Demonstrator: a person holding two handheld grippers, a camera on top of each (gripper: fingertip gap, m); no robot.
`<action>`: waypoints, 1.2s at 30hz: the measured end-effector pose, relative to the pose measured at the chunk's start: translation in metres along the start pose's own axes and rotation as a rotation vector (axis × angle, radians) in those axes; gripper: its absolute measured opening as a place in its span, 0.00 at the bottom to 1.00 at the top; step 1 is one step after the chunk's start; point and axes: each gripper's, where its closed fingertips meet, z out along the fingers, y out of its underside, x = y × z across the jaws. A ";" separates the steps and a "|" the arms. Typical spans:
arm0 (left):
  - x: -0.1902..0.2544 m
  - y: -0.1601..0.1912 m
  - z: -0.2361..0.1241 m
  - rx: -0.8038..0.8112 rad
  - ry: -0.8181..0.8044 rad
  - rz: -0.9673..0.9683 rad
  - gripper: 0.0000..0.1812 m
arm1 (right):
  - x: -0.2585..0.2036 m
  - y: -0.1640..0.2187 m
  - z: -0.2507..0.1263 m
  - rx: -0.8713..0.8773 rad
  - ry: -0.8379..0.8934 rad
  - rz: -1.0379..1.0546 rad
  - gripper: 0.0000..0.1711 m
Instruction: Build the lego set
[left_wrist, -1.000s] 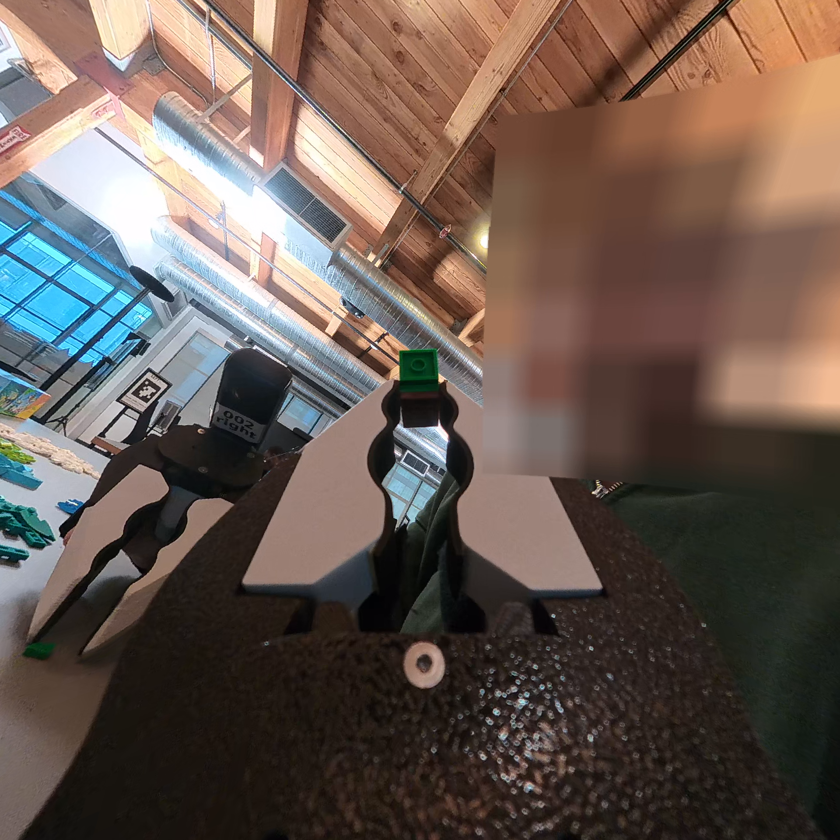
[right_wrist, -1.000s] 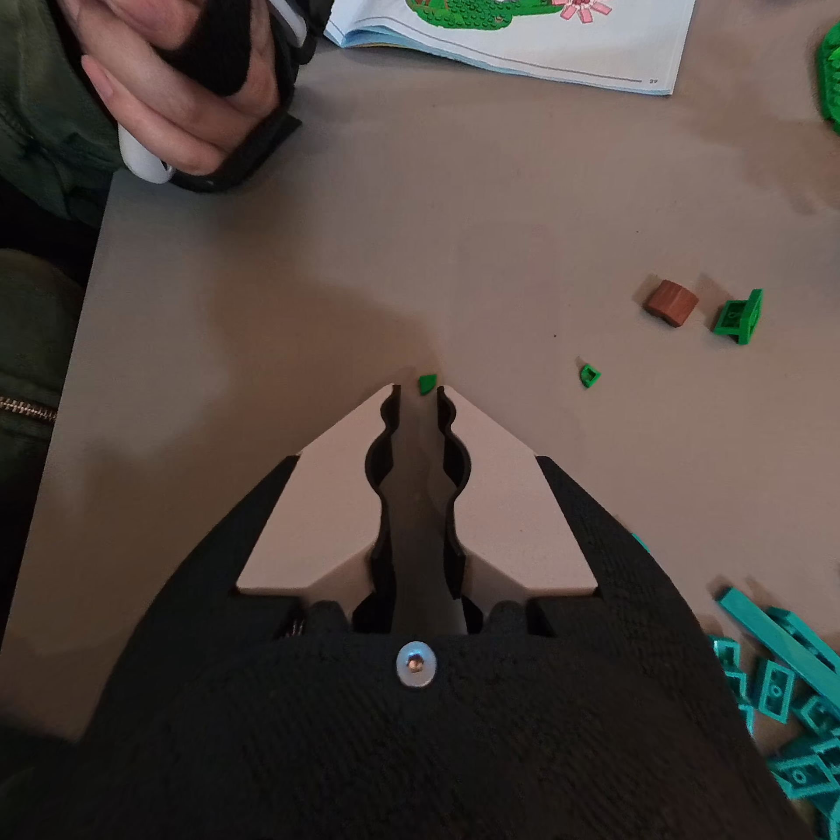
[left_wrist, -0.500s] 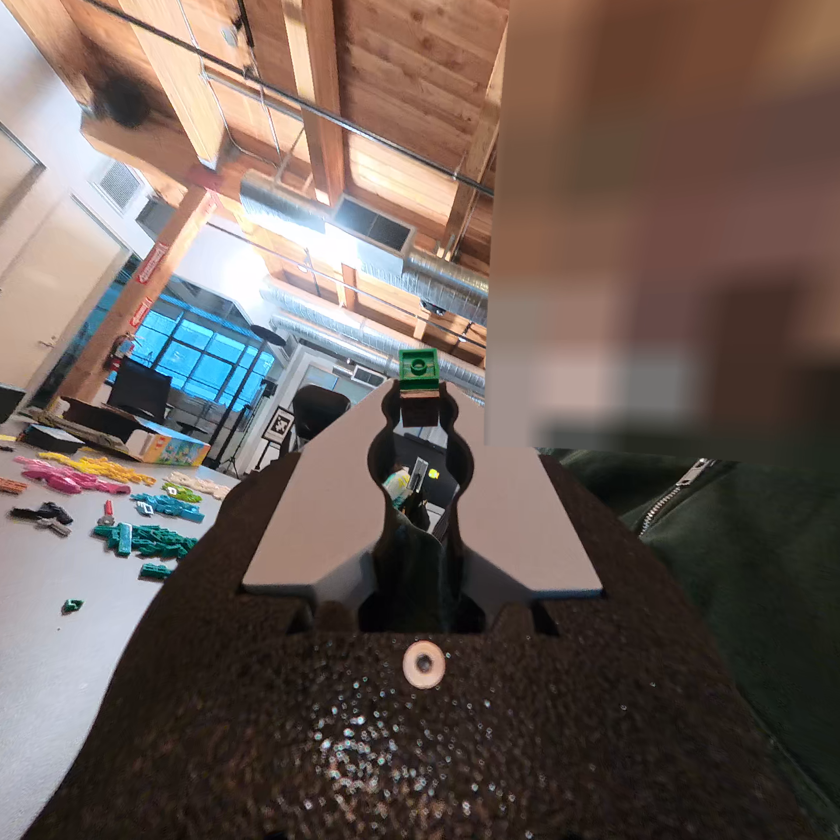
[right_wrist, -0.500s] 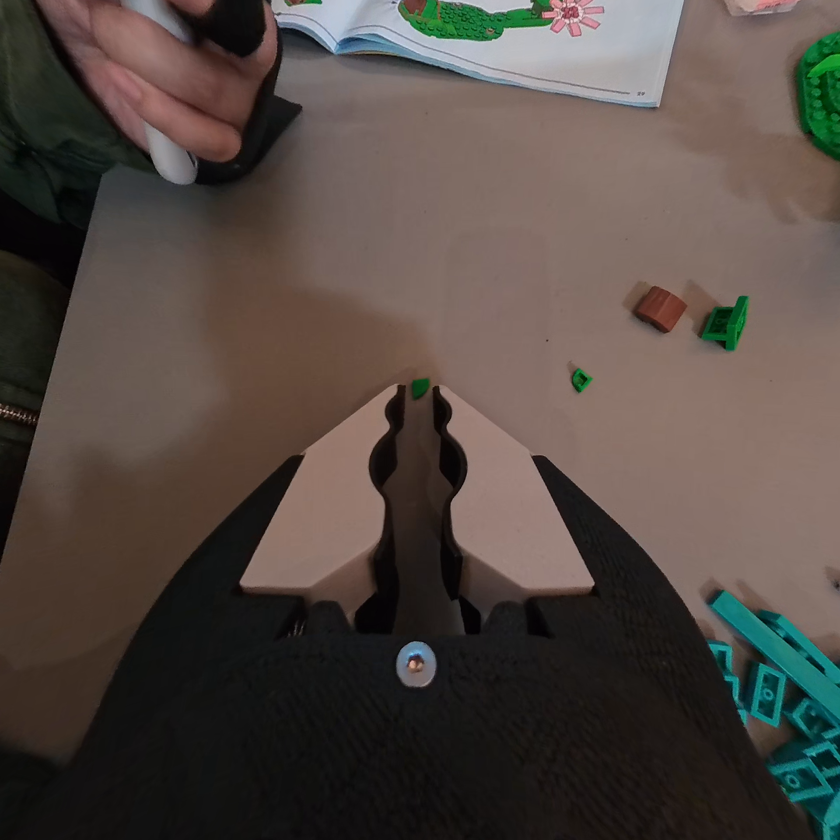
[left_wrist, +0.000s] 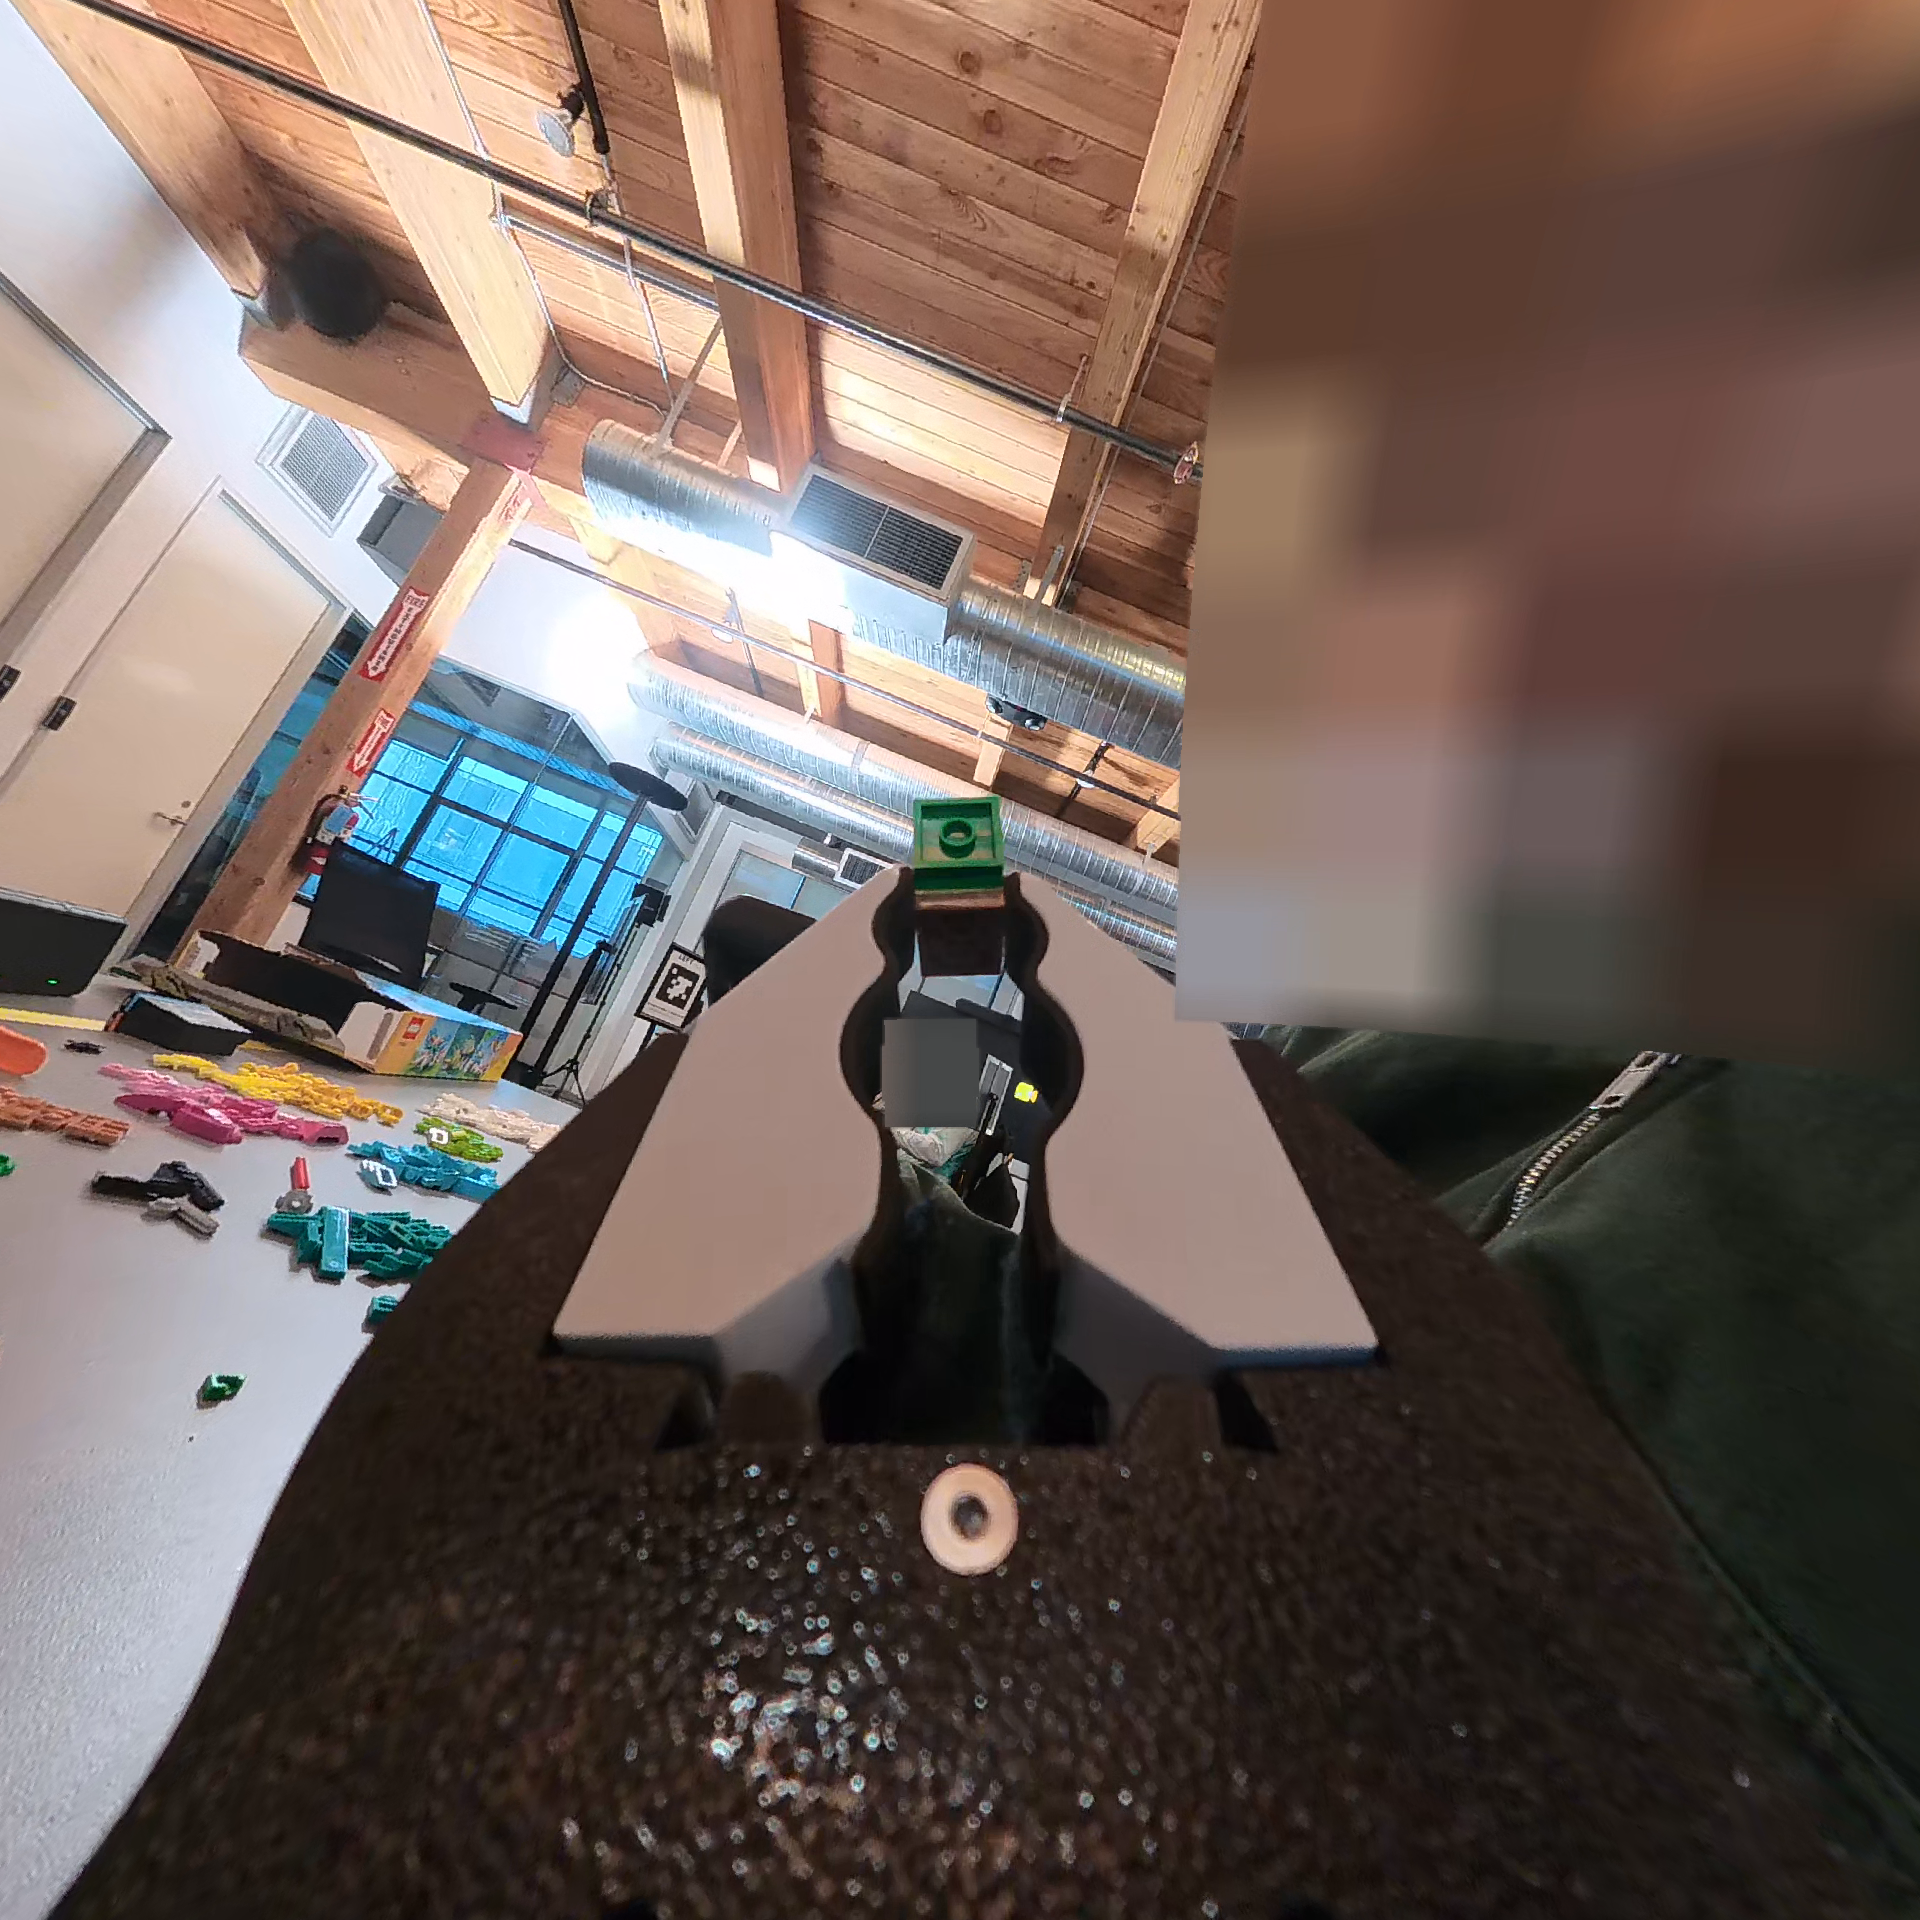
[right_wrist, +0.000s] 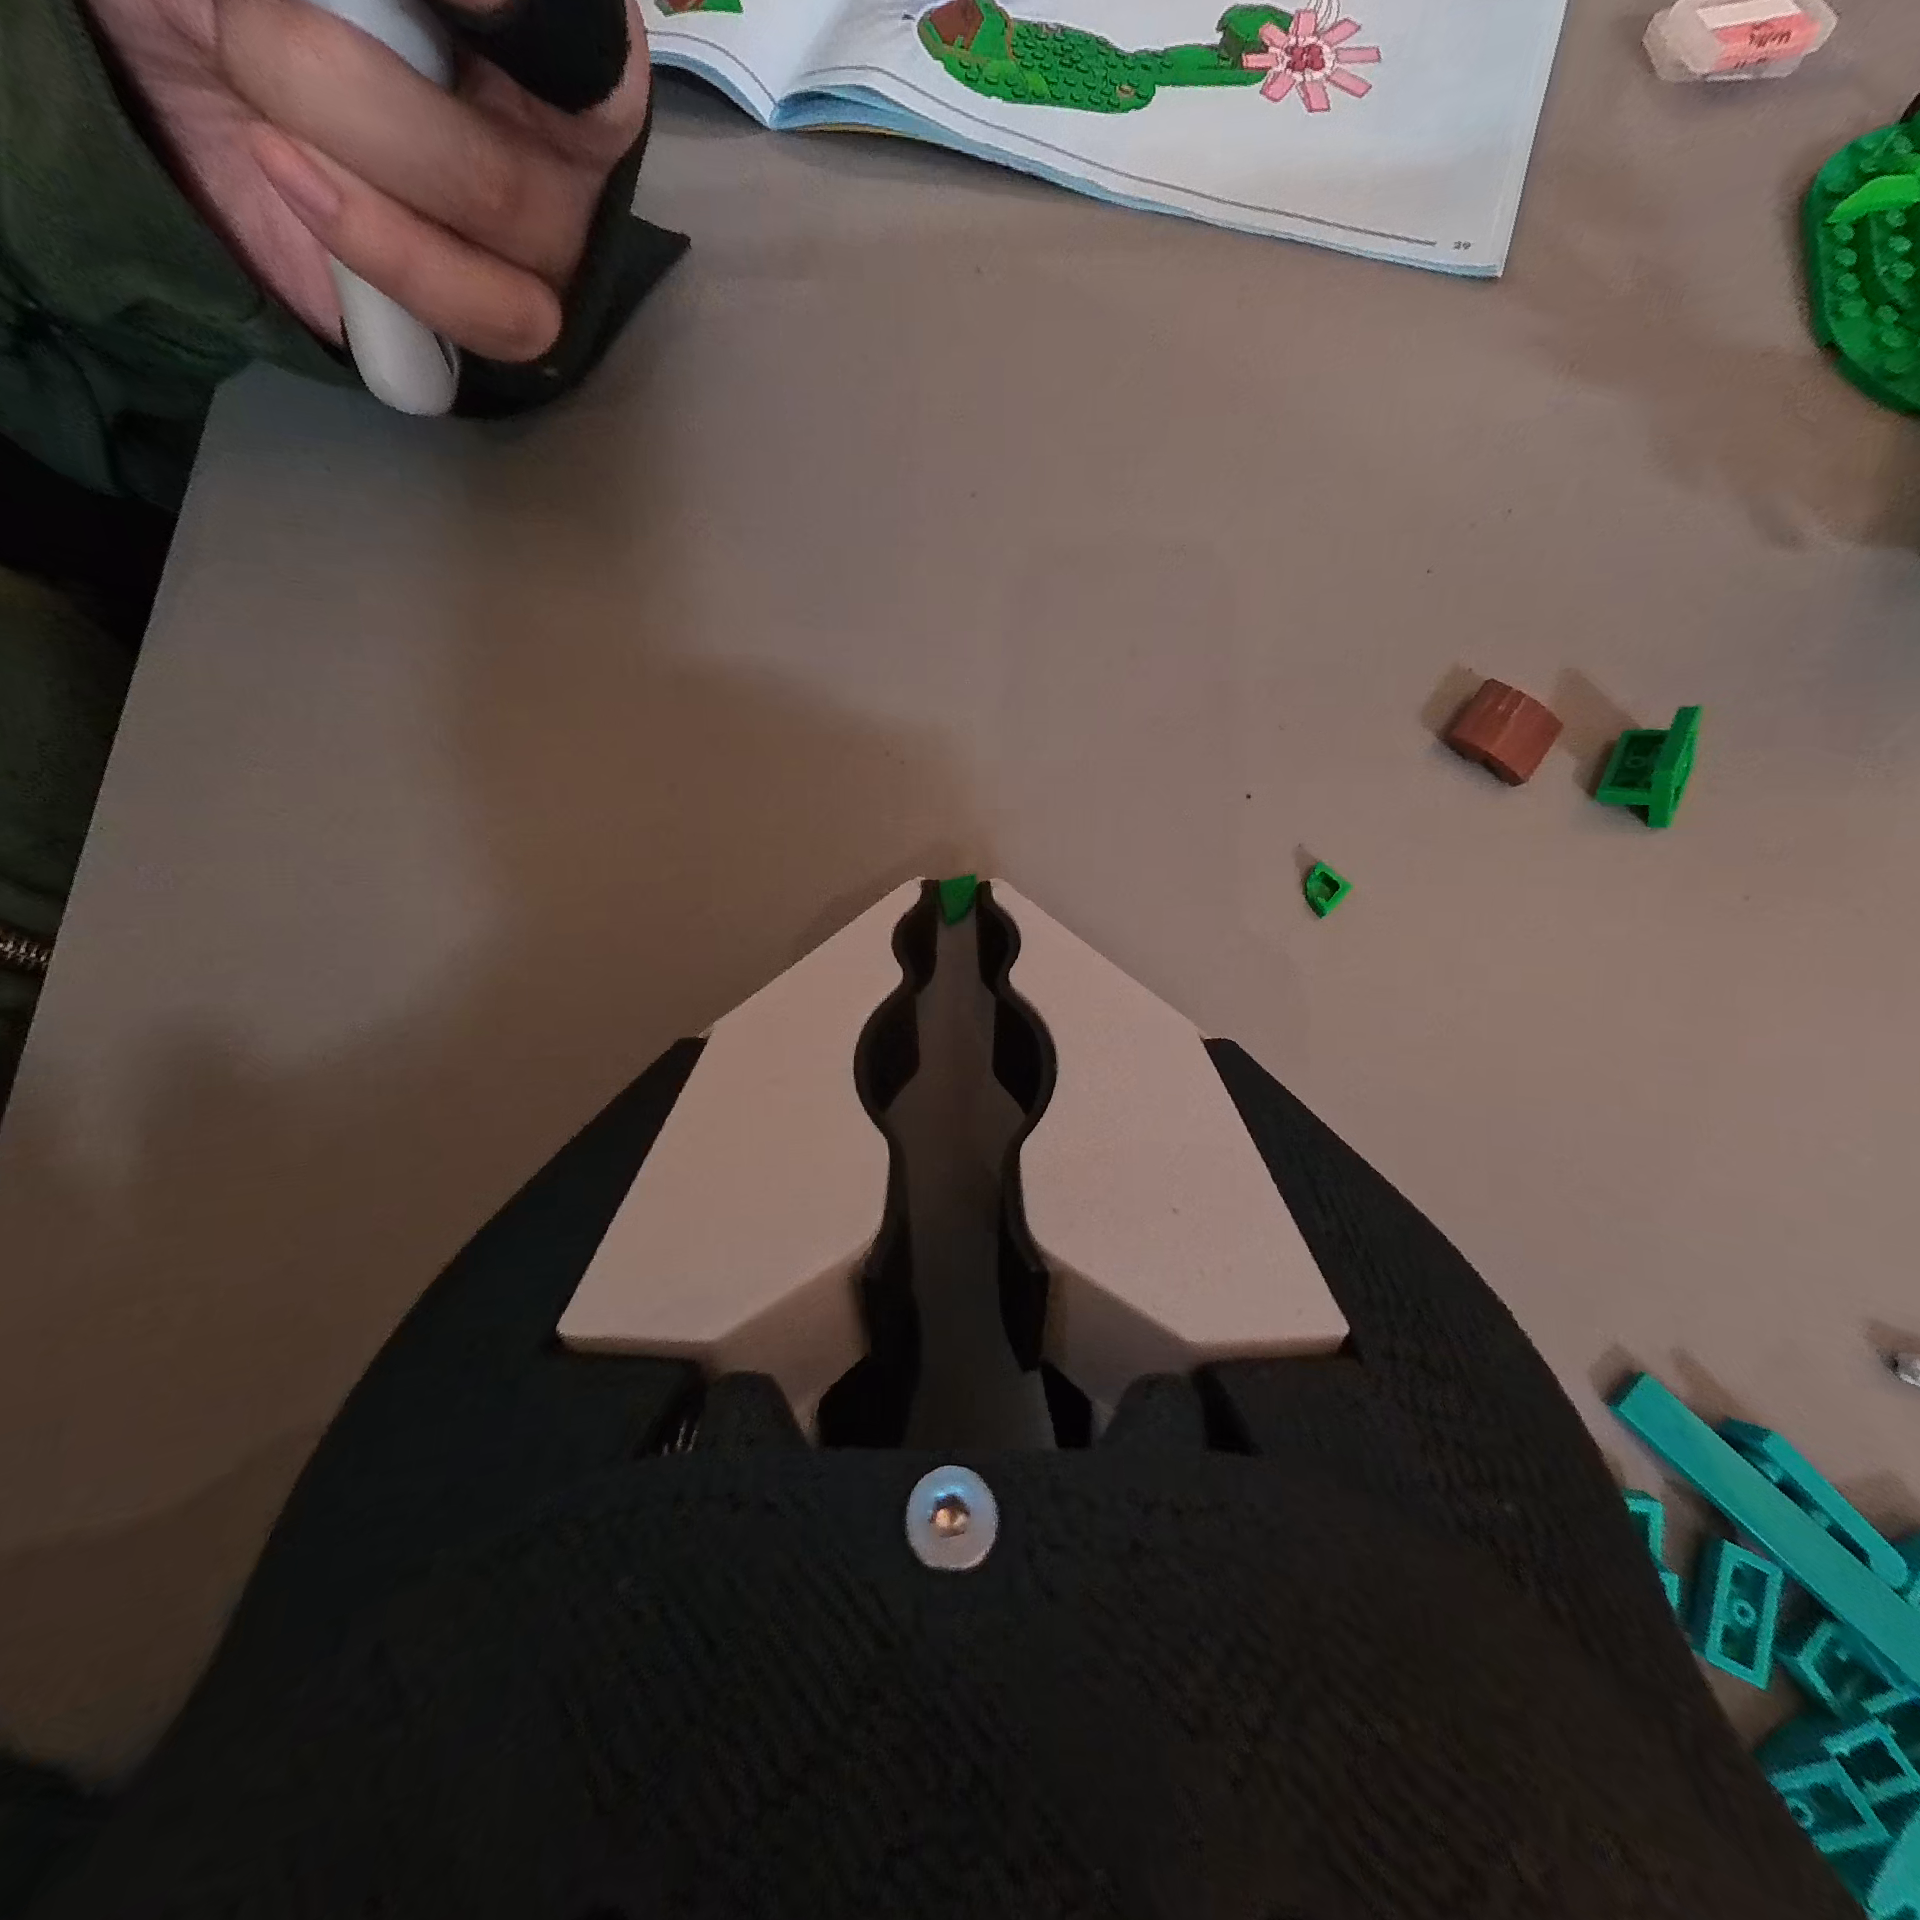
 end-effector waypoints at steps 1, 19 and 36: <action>0.000 0.000 0.000 0.001 -0.001 0.002 0.08 | 0.000 0.000 0.000 0.000 0.001 -0.003 0.03; 0.003 -0.001 0.002 -0.036 -0.122 0.452 0.08 | -0.059 -0.181 -0.063 0.535 -0.214 -0.044 0.02; 0.009 -0.004 0.002 -0.012 -0.099 0.497 0.07 | -0.065 -0.180 -0.052 0.339 -0.185 -0.079 0.03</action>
